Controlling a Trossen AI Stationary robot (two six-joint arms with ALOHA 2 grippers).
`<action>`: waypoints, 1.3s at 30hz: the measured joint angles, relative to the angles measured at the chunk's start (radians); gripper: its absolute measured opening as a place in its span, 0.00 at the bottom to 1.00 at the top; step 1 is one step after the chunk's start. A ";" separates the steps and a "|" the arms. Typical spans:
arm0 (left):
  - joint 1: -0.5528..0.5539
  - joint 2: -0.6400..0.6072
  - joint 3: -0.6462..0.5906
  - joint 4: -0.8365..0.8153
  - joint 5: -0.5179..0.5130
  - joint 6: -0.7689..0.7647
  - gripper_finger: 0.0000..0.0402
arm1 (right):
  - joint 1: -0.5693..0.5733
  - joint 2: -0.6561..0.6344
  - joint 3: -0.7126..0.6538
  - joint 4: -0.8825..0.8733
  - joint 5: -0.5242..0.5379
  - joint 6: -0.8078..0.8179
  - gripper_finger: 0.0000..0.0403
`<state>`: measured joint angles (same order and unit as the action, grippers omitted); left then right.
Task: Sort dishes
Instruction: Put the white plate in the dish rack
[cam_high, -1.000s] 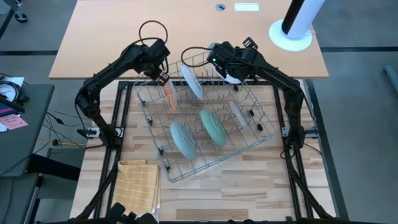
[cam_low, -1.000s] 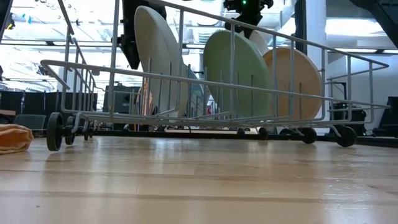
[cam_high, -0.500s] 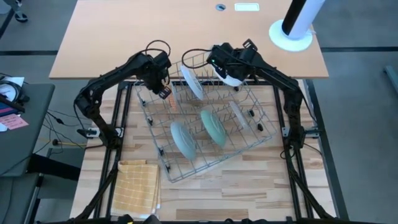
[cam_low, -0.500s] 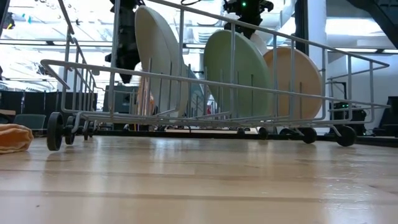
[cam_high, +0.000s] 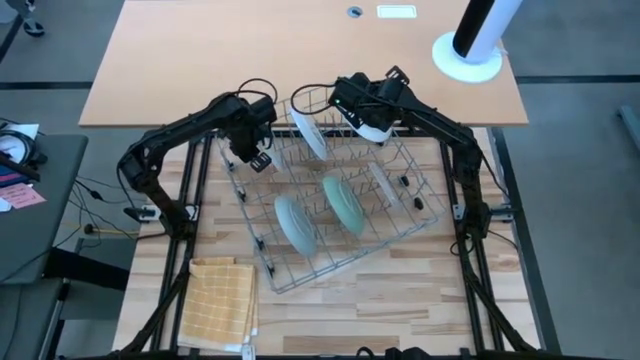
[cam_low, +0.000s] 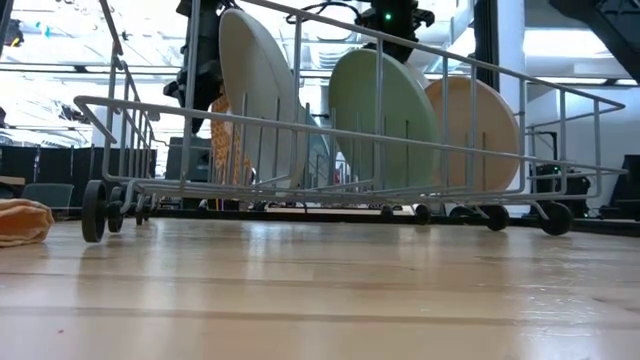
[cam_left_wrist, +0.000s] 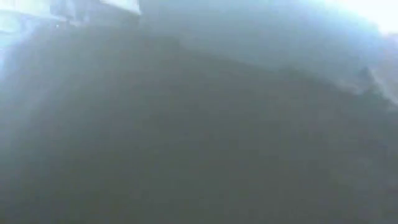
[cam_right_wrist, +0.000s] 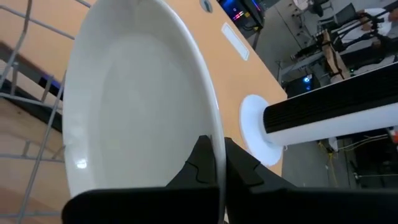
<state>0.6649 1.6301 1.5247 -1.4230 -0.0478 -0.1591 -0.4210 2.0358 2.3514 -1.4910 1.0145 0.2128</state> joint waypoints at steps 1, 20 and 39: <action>-0.003 -0.008 -0.001 0.009 0.002 -0.011 0.02 | 0.001 0.006 0.000 0.001 0.000 0.000 0.01; 0.015 -0.184 0.000 0.045 -0.157 -0.079 0.00 | 0.025 0.007 0.003 -0.021 0.048 -0.010 0.01; 0.201 -0.182 -0.039 0.188 -0.322 -0.016 0.00 | 0.034 0.015 0.004 0.021 0.105 -0.027 0.01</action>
<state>0.8658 1.4479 1.4853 -1.2348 -0.3702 -0.1746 -0.3874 2.0506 2.3558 -1.4699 1.1197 0.1858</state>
